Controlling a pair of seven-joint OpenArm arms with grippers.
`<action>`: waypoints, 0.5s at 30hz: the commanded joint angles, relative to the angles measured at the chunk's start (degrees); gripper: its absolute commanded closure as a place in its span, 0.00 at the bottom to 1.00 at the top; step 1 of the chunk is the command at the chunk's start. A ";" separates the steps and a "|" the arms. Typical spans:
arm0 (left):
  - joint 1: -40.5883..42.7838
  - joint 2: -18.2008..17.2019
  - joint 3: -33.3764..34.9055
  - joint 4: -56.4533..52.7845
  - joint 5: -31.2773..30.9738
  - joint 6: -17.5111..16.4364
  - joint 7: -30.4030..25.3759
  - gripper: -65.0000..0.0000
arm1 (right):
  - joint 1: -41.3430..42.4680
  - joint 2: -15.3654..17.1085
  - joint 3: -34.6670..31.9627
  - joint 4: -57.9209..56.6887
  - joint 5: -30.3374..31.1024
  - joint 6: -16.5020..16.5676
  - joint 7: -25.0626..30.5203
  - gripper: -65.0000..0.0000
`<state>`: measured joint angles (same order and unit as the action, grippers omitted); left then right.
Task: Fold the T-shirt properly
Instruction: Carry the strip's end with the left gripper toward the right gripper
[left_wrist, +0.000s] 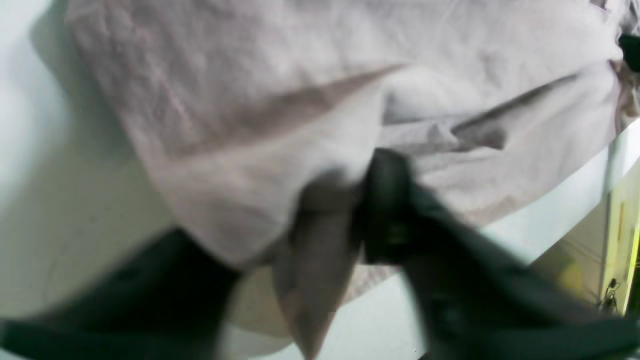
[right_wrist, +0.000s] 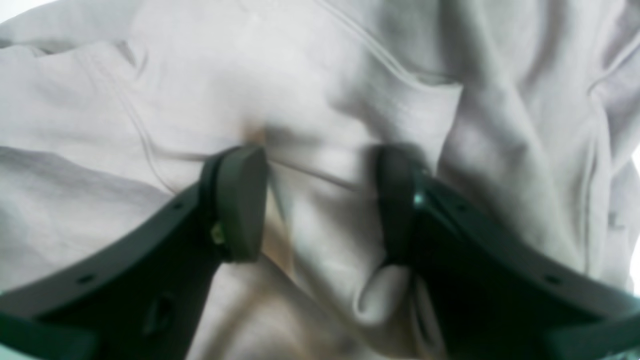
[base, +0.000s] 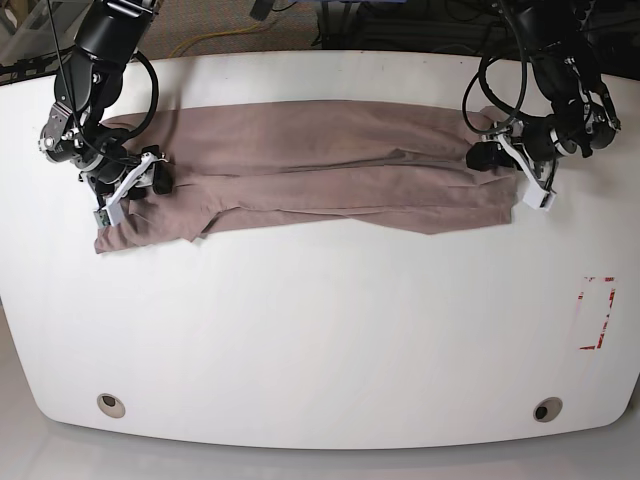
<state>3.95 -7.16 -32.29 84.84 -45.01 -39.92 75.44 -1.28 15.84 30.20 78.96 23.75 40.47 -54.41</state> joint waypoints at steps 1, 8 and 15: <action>-0.74 -0.62 0.07 0.83 -1.36 1.72 -0.93 0.85 | -0.26 0.30 0.00 -0.06 -1.81 -0.47 -2.77 0.47; -0.65 -0.71 5.17 8.92 -1.45 4.62 -0.93 0.93 | -0.26 -0.41 0.00 -0.06 -1.81 -0.47 -2.77 0.47; 0.14 -1.06 15.72 23.16 -1.10 6.12 -0.67 0.96 | -0.35 -0.85 -0.09 1.44 -1.81 -0.47 -2.77 0.47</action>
<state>4.29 -7.68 -17.85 104.51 -45.47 -34.92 75.37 -1.39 14.74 30.33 79.96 23.14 40.07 -54.43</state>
